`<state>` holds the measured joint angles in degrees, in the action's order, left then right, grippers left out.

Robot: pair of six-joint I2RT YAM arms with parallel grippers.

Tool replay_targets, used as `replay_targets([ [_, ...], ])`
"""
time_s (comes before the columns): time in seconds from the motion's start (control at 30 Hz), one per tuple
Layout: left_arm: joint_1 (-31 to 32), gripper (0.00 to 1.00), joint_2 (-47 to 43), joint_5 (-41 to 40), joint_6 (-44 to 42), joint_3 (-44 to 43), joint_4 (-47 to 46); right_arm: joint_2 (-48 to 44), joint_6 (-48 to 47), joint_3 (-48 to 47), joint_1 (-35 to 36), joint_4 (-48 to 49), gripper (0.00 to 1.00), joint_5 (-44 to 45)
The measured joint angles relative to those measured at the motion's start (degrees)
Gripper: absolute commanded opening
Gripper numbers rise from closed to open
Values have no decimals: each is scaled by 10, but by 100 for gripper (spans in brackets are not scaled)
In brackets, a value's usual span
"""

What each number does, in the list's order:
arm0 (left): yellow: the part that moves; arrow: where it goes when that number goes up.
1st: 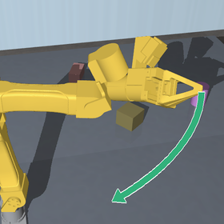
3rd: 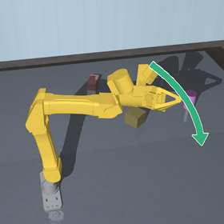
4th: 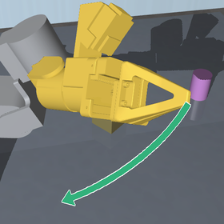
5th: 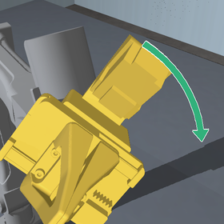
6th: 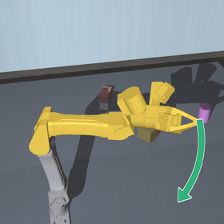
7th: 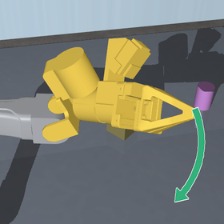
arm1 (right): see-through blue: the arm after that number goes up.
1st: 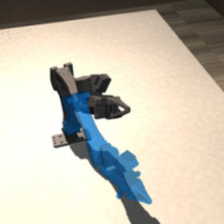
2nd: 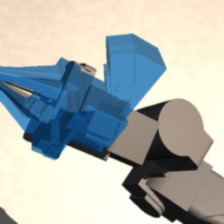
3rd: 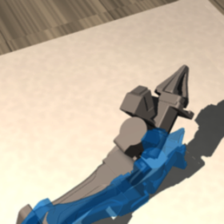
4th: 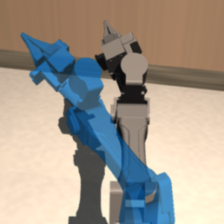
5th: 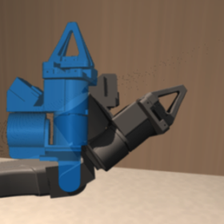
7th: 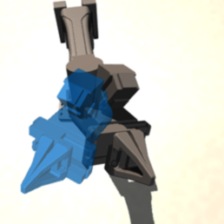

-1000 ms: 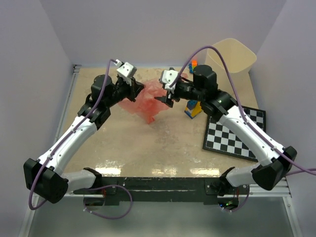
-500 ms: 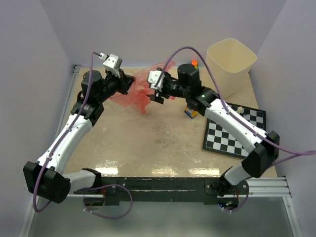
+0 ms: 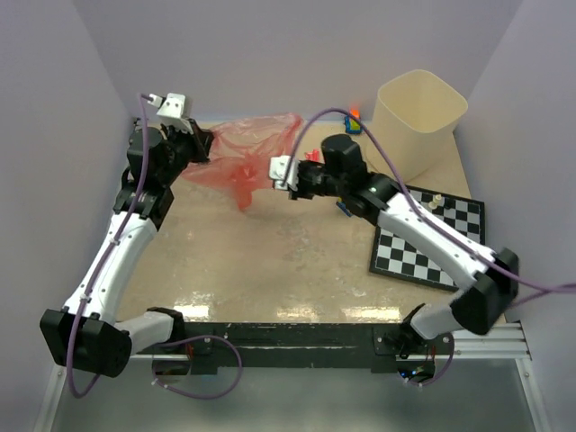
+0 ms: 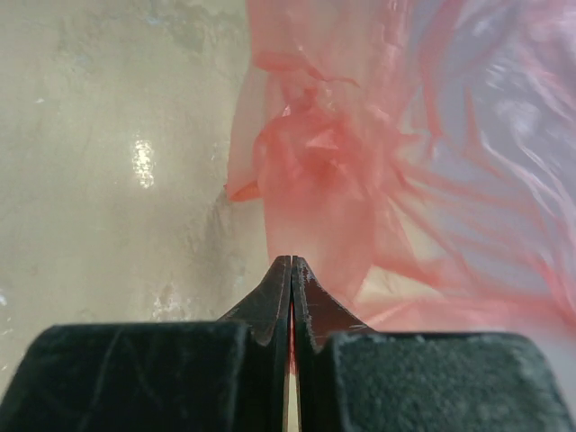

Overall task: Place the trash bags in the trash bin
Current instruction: Unfold the trash bag at the center of the board.

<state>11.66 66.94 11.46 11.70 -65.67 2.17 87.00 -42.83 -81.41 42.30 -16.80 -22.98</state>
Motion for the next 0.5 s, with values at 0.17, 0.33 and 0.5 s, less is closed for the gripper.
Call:
replay_targets([
  [0.17, -19, 0, 0, 14, -2, 4, 5, -162, -8, 80, 0, 8, 0, -36],
  [0.33, -19, 0, 8, 110, 23, 20, 10, -143, -7, 67, 1, 34, 5, -60],
  [0.5, -18, 0, 67, 137, 20, -19, 53, -9, 6, 3, 1, 11, 38, -66],
])
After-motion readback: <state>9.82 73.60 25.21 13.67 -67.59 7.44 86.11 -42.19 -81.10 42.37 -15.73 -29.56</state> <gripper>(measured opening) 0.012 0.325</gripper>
